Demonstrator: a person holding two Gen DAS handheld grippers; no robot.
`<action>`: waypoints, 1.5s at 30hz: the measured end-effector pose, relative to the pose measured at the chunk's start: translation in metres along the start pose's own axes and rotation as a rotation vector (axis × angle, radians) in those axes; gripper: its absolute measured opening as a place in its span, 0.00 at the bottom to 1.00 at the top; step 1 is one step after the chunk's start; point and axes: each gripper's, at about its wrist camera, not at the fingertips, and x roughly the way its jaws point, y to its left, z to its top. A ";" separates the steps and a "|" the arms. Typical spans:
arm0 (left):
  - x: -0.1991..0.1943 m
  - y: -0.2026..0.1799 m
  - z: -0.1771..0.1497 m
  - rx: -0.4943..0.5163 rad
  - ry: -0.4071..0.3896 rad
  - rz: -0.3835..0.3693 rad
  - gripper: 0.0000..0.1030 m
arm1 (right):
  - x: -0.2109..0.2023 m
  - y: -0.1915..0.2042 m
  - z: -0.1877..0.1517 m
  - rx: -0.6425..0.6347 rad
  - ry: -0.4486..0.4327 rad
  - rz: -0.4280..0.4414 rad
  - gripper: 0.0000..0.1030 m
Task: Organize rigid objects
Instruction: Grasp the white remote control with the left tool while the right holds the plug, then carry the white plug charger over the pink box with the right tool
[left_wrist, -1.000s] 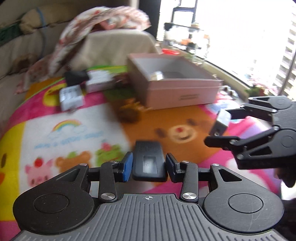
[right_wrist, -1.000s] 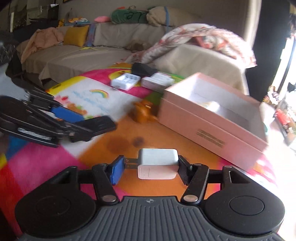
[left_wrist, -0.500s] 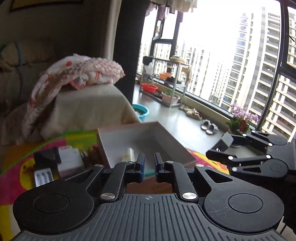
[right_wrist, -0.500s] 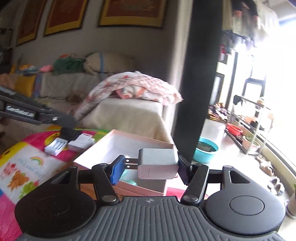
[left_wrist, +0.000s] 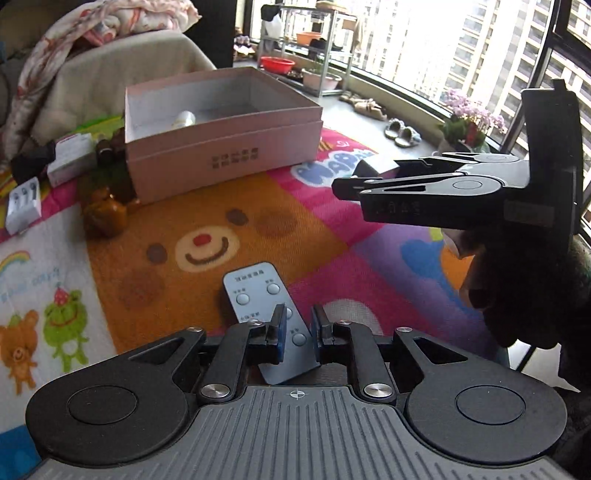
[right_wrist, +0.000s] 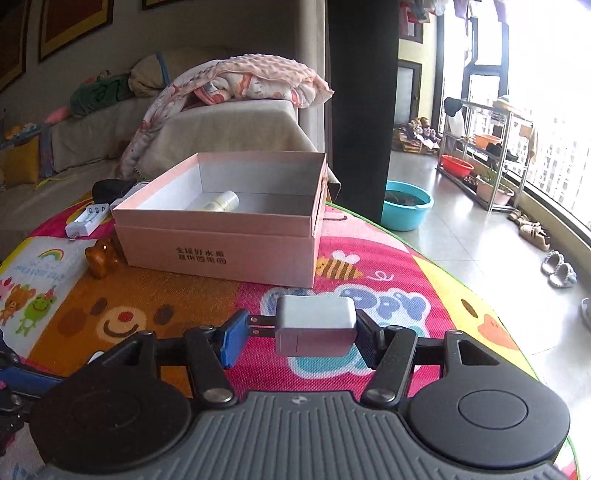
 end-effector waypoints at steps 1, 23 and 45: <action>0.001 -0.003 -0.001 0.002 -0.019 0.015 0.17 | -0.002 0.002 -0.004 -0.007 0.003 0.008 0.59; 0.006 -0.039 -0.010 0.058 -0.097 0.156 0.50 | -0.023 -0.017 -0.034 0.067 -0.013 0.071 0.78; 0.010 -0.013 -0.017 0.036 -0.154 0.145 0.43 | 0.000 -0.004 -0.020 -0.027 0.097 0.067 0.78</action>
